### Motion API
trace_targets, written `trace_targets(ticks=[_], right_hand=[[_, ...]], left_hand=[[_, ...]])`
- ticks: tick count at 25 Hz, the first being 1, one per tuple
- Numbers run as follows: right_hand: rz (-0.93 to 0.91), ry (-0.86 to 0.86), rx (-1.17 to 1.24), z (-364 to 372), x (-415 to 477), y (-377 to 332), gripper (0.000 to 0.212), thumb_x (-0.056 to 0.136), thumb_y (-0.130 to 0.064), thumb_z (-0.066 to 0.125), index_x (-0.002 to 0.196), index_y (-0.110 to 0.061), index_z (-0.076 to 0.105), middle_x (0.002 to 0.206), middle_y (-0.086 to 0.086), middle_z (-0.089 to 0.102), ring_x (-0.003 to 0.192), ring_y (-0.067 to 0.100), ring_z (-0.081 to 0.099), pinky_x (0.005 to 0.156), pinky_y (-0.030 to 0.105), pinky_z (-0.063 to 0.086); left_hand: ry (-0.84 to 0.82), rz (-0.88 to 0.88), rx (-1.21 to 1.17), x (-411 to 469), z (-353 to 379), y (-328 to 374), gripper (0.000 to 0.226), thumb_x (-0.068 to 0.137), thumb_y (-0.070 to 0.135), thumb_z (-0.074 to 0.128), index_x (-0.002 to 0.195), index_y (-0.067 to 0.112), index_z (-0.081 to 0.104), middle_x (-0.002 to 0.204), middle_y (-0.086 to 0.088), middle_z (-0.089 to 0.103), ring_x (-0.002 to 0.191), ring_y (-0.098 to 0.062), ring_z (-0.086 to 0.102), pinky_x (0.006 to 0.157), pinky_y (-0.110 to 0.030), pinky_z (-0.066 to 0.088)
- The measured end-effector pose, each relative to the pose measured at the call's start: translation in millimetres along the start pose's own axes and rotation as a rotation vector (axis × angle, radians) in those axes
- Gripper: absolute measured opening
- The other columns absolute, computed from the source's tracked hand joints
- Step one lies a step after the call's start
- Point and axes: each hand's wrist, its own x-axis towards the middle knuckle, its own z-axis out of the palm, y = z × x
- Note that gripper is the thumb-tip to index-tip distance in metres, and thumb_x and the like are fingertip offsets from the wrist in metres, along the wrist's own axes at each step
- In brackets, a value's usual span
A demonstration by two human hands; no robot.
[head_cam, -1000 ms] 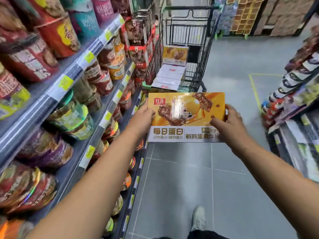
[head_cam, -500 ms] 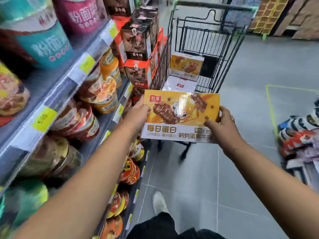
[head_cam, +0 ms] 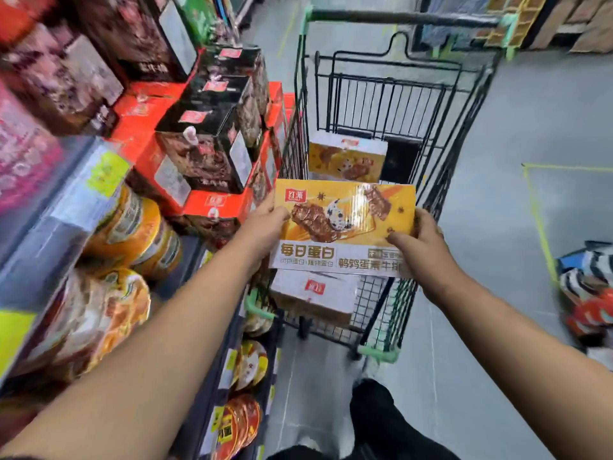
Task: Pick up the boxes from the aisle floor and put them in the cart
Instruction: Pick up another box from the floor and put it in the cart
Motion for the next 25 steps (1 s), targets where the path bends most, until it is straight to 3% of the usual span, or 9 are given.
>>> trace_targets(ticks=[3, 8, 11, 13, 15, 17, 19, 23, 25], right_hand=[[0.034, -0.038, -0.016, -5.9, 71.2, -5.6, 0.089, 0.054, -0.051, 0.059, 0.137, -0.030, 0.036, 0.127, 0.006, 0.049, 0.109, 0.025, 0.056, 0.095, 0.048, 0.050], [0.083, -0.076, -0.051, -0.8, 160.5, -8.8, 0.094, 0.058, -0.053, 0.061, 0.143, -0.032, 0.027, 0.131, 0.004, 0.047, 0.119, 0.024, 0.050, 0.103, 0.048, 0.043], [0.138, -0.071, -0.022, 9.5, 206.1, -3.5, 0.085, 0.073, -0.039, 0.066, 0.146, -0.026, 0.023, 0.126, 0.001, 0.046, 0.118, 0.024, 0.050, 0.102, 0.042, 0.042], [0.145, -0.040, -0.011, 19.1, 222.2, 5.0, 0.085, 0.071, -0.039, 0.064, 0.144, -0.024, 0.023, 0.131, 0.004, 0.044, 0.120, 0.024, 0.048, 0.104, 0.044, 0.041], [0.167, 0.034, -0.007, 34.3, 247.3, 21.2, 0.083, 0.067, -0.042, 0.062, 0.138, -0.023, 0.026, 0.132, 0.006, 0.044, 0.118, 0.023, 0.048, 0.103, 0.043, 0.041], [0.176, 0.079, 0.027, 43.9, 260.7, 31.8, 0.076, 0.071, -0.038, 0.065, 0.133, -0.021, 0.026, 0.129, 0.006, 0.044, 0.114, 0.021, 0.049, 0.096, 0.035, 0.042], [0.188, 0.110, 0.090, 68.6, 275.7, 44.0, 0.062, 0.076, -0.032, 0.065, 0.123, -0.022, 0.026, 0.125, 0.006, 0.048, 0.105, 0.018, 0.053, 0.089, 0.032, 0.045], [0.110, 0.228, 0.069, 95.3, 291.3, 72.5, 0.045, 0.086, -0.011, 0.064, 0.110, -0.019, 0.027, 0.103, -0.003, 0.047, 0.086, 0.003, 0.049, 0.065, 0.003, 0.038], [0.078, 0.261, 0.080, 99.6, 299.4, 83.8, 0.041, 0.088, -0.008, 0.062, 0.111, -0.018, 0.029, 0.097, -0.008, 0.044, 0.082, -0.004, 0.046, 0.064, 0.000, 0.037]], left_hand=[[0.013, -0.009, -0.019, 65.0, 24.1, 14.1, 0.043, 0.082, 0.022, 0.050, 0.117, 0.043, 0.062, 0.114, 0.005, 0.071, 0.099, -0.020, 0.068, 0.090, -0.036, 0.053], [0.043, -0.069, -0.026, 158.7, 42.7, 27.2, 0.047, 0.087, 0.021, 0.051, 0.132, 0.033, 0.056, 0.116, 0.006, 0.070, 0.100, -0.015, 0.067, 0.091, -0.035, 0.053], [0.055, -0.116, -0.110, 213.5, 56.1, 17.6, 0.041, 0.092, 0.005, 0.047, 0.122, 0.029, 0.061, 0.096, 0.010, 0.074, 0.083, -0.009, 0.069, 0.070, -0.023, 0.054], [0.029, -0.147, -0.201, 234.2, 60.8, 11.7, 0.038, 0.093, 0.003, 0.045, 0.121, 0.025, 0.059, 0.090, 0.006, 0.074, 0.070, -0.007, 0.069, 0.059, -0.020, 0.053], [0.019, -0.134, -0.272, 264.8, 68.4, 6.3, 0.041, 0.093, 0.004, 0.049, 0.129, 0.023, 0.053, 0.105, -0.005, 0.072, 0.079, -0.013, 0.070, 0.069, -0.029, 0.058], [0.048, -0.117, -0.316, 281.2, 76.2, 0.8, 0.043, 0.086, 0.007, 0.057, 0.124, 0.027, 0.052, 0.115, -0.011, 0.069, 0.093, -0.021, 0.068, 0.087, -0.042, 0.054], [0.103, -0.066, -0.345, 303.1, 76.5, -12.2, 0.044, 0.074, 0.011, 0.060, 0.114, 0.028, 0.051, 0.107, -0.007, 0.068, 0.097, -0.024, 0.064, 0.094, -0.045, 0.049], [0.193, 0.009, -0.422, 336.4, 77.6, -38.6, 0.044, 0.067, 0.014, 0.057, 0.109, 0.024, 0.048, 0.097, -0.004, 0.064, 0.088, -0.020, 0.061, 0.080, -0.036, 0.049], [0.224, 0.032, -0.474, 338.6, 83.6, -44.5, 0.044, 0.067, 0.013, 0.055, 0.108, 0.022, 0.044, 0.091, -0.003, 0.061, 0.081, -0.017, 0.059, 0.072, -0.028, 0.048]])
